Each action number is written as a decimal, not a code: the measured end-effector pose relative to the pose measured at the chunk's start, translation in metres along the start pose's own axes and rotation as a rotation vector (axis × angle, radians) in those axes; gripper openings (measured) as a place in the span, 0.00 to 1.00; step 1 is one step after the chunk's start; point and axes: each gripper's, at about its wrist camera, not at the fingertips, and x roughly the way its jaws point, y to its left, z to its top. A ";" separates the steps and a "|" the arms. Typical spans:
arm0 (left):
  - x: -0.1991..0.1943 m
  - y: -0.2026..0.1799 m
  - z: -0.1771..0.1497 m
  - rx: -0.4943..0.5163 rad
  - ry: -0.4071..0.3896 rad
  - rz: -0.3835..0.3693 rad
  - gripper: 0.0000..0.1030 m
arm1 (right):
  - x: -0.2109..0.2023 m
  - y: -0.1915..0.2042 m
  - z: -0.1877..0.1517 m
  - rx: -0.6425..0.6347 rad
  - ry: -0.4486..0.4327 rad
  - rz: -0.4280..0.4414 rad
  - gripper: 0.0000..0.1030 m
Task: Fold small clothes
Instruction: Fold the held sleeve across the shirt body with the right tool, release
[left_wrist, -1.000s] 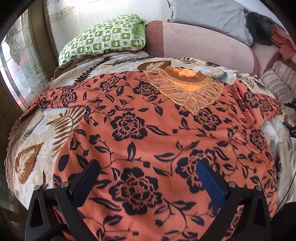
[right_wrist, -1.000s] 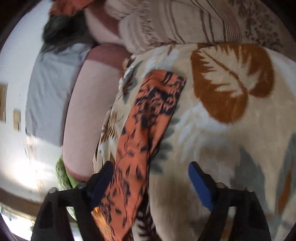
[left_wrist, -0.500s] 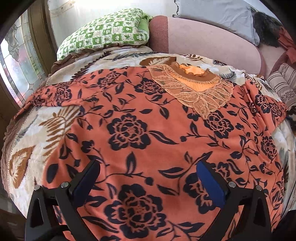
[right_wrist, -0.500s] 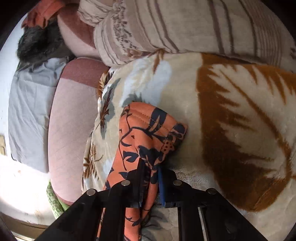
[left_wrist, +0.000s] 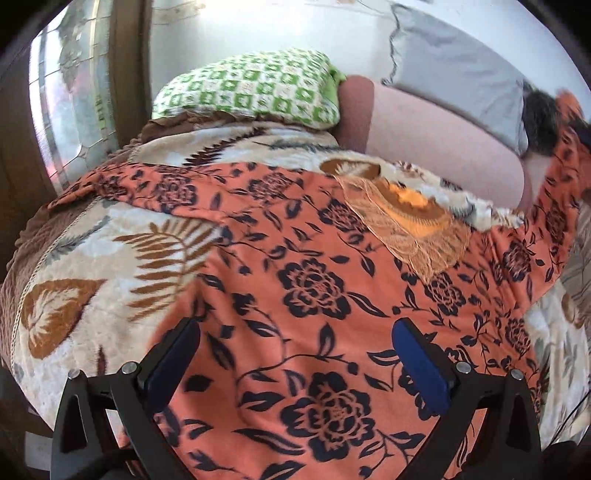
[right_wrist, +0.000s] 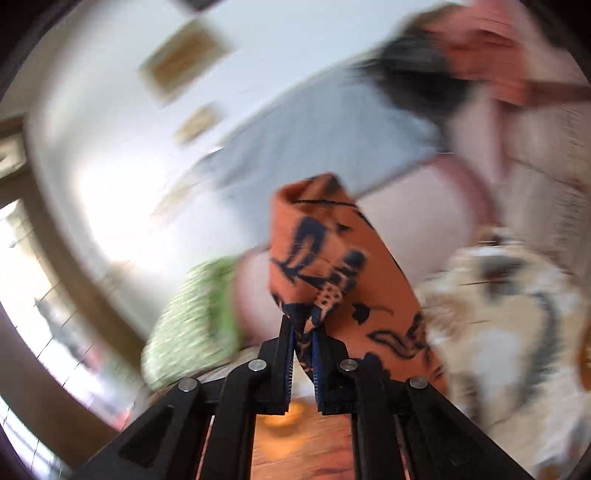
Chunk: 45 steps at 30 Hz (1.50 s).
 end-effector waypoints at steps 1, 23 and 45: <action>-0.002 0.005 0.000 -0.011 -0.006 -0.004 1.00 | 0.014 0.028 -0.017 -0.023 0.028 0.028 0.09; 0.017 0.035 0.018 -0.122 0.009 -0.041 1.00 | 0.108 0.010 -0.232 0.215 0.532 0.271 1.00; 0.141 -0.011 0.122 -0.106 0.158 0.085 0.11 | 0.034 -0.165 -0.190 0.644 0.306 0.003 0.27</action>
